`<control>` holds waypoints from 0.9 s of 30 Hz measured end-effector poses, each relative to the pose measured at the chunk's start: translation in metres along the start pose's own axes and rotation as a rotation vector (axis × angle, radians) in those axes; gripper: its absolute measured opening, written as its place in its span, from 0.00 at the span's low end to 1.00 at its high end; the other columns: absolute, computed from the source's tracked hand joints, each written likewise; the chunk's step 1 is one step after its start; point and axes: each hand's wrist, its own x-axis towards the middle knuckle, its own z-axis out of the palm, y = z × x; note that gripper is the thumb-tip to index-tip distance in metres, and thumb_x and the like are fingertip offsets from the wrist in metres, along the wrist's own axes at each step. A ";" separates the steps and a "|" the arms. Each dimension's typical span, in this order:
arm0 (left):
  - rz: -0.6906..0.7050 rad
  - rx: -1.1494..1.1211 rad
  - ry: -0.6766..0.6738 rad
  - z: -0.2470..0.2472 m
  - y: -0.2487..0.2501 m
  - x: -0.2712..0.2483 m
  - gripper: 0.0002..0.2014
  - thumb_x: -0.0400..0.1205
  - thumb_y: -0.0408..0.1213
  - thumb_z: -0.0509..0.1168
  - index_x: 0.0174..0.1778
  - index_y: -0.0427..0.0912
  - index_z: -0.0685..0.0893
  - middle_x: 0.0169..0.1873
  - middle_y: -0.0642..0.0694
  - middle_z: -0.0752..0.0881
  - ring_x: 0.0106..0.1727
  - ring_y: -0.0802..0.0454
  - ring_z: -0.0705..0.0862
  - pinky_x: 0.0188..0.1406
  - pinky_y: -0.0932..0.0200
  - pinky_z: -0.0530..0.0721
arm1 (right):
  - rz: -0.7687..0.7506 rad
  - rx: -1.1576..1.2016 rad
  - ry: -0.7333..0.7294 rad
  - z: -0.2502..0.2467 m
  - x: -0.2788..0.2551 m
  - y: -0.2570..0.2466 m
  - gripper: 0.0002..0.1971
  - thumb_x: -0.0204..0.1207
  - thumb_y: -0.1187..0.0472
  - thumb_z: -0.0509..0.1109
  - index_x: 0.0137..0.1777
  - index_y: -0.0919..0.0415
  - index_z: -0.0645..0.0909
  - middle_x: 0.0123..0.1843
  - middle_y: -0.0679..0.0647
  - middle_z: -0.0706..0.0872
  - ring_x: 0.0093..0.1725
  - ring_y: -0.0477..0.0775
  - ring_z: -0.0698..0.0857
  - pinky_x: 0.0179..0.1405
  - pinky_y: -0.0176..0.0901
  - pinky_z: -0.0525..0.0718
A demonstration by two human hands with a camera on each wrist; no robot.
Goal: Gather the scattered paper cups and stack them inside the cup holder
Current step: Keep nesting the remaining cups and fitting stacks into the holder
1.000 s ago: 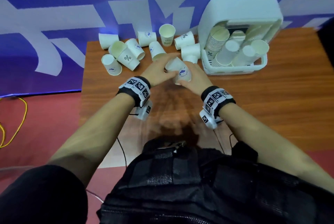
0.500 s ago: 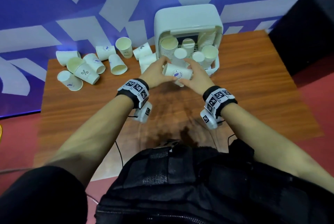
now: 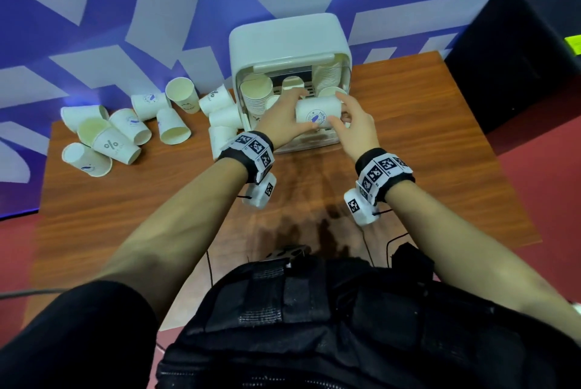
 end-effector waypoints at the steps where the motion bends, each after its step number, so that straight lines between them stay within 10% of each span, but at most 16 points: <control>1: 0.000 0.022 -0.016 0.002 0.001 0.006 0.36 0.74 0.47 0.75 0.75 0.43 0.68 0.67 0.41 0.75 0.63 0.46 0.78 0.61 0.50 0.79 | -0.004 0.001 0.007 -0.003 0.004 0.003 0.25 0.79 0.64 0.66 0.76 0.55 0.70 0.63 0.58 0.83 0.56 0.51 0.83 0.59 0.36 0.80; 12: 0.096 0.054 -0.077 0.027 0.012 0.062 0.39 0.77 0.39 0.71 0.82 0.49 0.58 0.72 0.41 0.76 0.71 0.47 0.75 0.70 0.51 0.74 | -0.196 -0.246 0.068 -0.023 0.044 0.024 0.11 0.77 0.69 0.65 0.57 0.65 0.85 0.53 0.63 0.86 0.53 0.61 0.84 0.58 0.50 0.81; 17: 0.150 0.060 -0.030 0.033 0.001 0.073 0.29 0.80 0.40 0.67 0.78 0.48 0.68 0.72 0.43 0.76 0.71 0.45 0.75 0.70 0.48 0.74 | -0.305 -0.273 0.072 -0.016 0.056 0.034 0.10 0.76 0.71 0.65 0.52 0.69 0.86 0.52 0.63 0.87 0.56 0.62 0.84 0.59 0.39 0.76; 27: 0.119 0.156 0.089 0.037 -0.019 0.082 0.20 0.82 0.40 0.64 0.70 0.46 0.76 0.66 0.49 0.80 0.67 0.50 0.75 0.64 0.56 0.73 | -0.368 -0.356 0.022 -0.005 0.072 0.053 0.09 0.74 0.73 0.65 0.49 0.69 0.87 0.47 0.63 0.89 0.52 0.65 0.85 0.53 0.59 0.82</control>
